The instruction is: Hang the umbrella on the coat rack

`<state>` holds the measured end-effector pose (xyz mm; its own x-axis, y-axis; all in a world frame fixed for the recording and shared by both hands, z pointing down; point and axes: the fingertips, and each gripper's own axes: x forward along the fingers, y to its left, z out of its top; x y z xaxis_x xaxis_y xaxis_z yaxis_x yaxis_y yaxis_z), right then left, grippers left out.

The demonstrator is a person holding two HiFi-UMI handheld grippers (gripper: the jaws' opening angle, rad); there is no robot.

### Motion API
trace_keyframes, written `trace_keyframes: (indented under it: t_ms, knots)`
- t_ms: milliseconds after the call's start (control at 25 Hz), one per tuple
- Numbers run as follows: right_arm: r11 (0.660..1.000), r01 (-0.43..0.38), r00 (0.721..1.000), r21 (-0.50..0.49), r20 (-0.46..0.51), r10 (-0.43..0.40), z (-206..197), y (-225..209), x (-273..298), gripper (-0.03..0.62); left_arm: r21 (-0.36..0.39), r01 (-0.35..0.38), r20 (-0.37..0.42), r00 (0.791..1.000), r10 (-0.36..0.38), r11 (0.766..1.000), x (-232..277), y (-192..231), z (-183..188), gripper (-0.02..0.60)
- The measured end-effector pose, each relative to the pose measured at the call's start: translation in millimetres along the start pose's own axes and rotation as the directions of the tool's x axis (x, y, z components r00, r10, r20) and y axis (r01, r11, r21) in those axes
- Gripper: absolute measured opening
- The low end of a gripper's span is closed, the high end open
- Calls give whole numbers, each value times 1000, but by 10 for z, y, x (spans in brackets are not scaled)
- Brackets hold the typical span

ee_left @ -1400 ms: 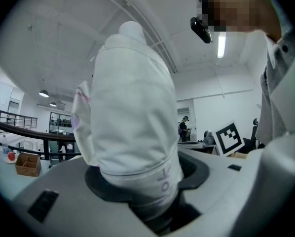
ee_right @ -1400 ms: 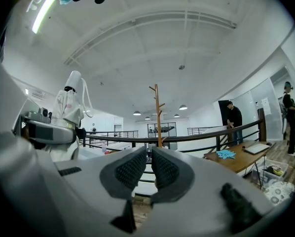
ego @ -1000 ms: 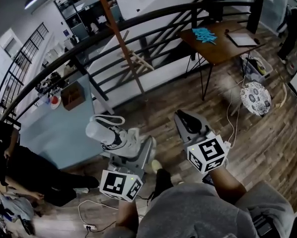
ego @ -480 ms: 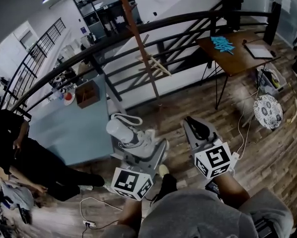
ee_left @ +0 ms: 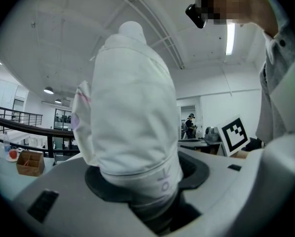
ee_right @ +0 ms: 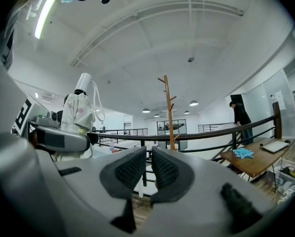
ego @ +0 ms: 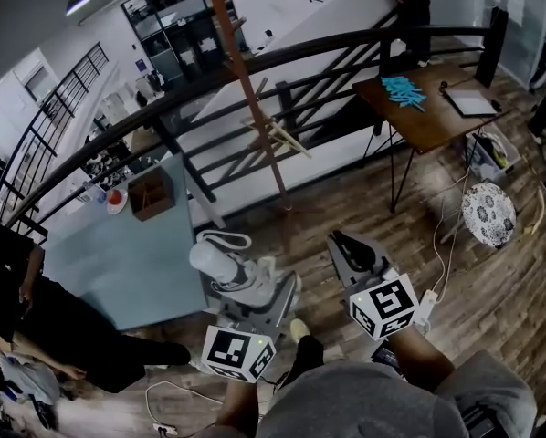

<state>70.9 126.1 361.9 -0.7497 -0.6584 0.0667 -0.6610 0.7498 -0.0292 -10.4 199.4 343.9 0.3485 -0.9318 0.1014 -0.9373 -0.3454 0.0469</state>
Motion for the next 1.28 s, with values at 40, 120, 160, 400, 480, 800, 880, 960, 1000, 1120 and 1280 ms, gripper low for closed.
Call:
trace_keyframes:
  t_ms: [40,120,160,400,480,800,880,960,1000,1120,1280]
  knots:
    - [1000,2,1000,-1,-2,-2,-1,-10,61,46,1,1,-1,1000,-1,1000,30,50,-2,244]
    - [1000,6,1000,-3,-4,-6,5,-43,191,46,1,8,-3,1000,-8,1000,104,155,-5,245]
    - [1000,7,1000,-4,-4,-7,9,-59,260,46,0,10,-3,1000,-10,1000,143,213,-6,244]
    - [1000,2,1000,-16,-11,-2,51,-122,660,46,-9,1,1,1000,-1,1000,332,570,12,244]
    - [1000,2,1000,-22,-13,-2,80,-140,766,46,-12,-4,3,1000,4,1000,376,673,18,244]
    - [999,9,1000,-30,-26,-10,144,-208,1059,46,-26,-6,-10,1000,5,1000,498,932,33,244]
    - [999,15,1000,-30,-27,-15,167,-208,1131,46,-28,-5,-10,1000,4,1000,516,1008,57,244]
    - [999,19,1000,-36,-24,-20,211,-224,1193,46,-32,-7,-10,1000,6,999,555,1074,86,244]
    - [999,21,1000,-40,-22,-22,237,-234,1222,46,-32,-10,-14,1000,10,999,578,1108,99,244]
    - [999,27,1000,-46,-14,-28,309,-240,1306,46,-28,-11,-19,1000,10,1000,621,1201,139,244]
    - [998,32,999,-55,2,-32,412,-224,1415,46,-30,1,-2,1000,-1,1000,649,1304,231,244]
